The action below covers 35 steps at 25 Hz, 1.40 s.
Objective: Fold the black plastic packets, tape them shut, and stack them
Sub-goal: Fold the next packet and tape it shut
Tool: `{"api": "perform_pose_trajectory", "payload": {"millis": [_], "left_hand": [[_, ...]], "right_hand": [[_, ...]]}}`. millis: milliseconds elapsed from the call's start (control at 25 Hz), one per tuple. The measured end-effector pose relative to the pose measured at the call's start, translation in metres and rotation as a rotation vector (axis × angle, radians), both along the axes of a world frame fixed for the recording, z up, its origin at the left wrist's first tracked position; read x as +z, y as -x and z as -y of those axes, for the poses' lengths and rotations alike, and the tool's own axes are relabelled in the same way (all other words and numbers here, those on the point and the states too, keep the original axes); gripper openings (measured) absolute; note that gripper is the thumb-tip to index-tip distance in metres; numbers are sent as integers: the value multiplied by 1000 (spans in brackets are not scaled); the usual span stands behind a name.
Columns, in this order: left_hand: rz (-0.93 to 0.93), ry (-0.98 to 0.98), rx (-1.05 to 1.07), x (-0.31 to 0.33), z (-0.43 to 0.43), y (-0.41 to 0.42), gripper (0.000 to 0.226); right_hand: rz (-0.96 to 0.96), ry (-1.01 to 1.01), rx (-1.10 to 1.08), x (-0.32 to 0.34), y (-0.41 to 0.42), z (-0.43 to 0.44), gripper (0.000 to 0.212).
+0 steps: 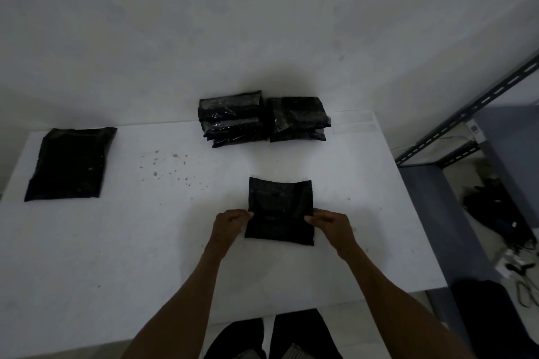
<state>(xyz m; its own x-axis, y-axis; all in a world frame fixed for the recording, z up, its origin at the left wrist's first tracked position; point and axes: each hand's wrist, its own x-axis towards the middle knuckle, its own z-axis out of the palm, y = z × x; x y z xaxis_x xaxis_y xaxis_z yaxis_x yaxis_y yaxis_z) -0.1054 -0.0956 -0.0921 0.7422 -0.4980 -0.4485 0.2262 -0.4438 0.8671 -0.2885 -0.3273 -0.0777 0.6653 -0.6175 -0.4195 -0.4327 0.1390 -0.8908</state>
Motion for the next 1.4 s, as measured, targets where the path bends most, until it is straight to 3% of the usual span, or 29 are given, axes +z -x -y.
{"api": "perform_pose_trajectory", "payload": {"millis": [40, 120, 400, 560, 680, 880, 1080, 1240, 1400], "left_hand": [[75, -1, -18, -2, 0, 0, 25], [176, -27, -36, 0, 2, 2, 12], [268, 14, 45, -2, 9, 5, 12], [208, 69, 44, 1, 11, 6, 14], [53, 121, 75, 9, 13, 9, 17], [-106, 108, 130, 9, 4, 8, 15], [53, -12, -9, -3, -13, 9, 47], [274, -70, -137, -16, -18, 9, 61], [276, -143, -107, -19, -18, 11, 58]], "right_hand": [[-14, 32, 3, 0, -1, -1, 17], [-42, 83, 21, 0, -3, -2, 20], [-2, 102, 19, 2, -7, -5, 17], [12, 26, 33, 11, -2, -6, 26], [57, -48, 19, 16, 0, -12, 23], [59, 11, 29, 10, 13, -13, 18], [-57, 159, 127, -10, 42, -16, 27], [-161, 351, 227, -33, 51, -18, 62], [-140, 426, 200, -36, 50, -20, 51]]}}
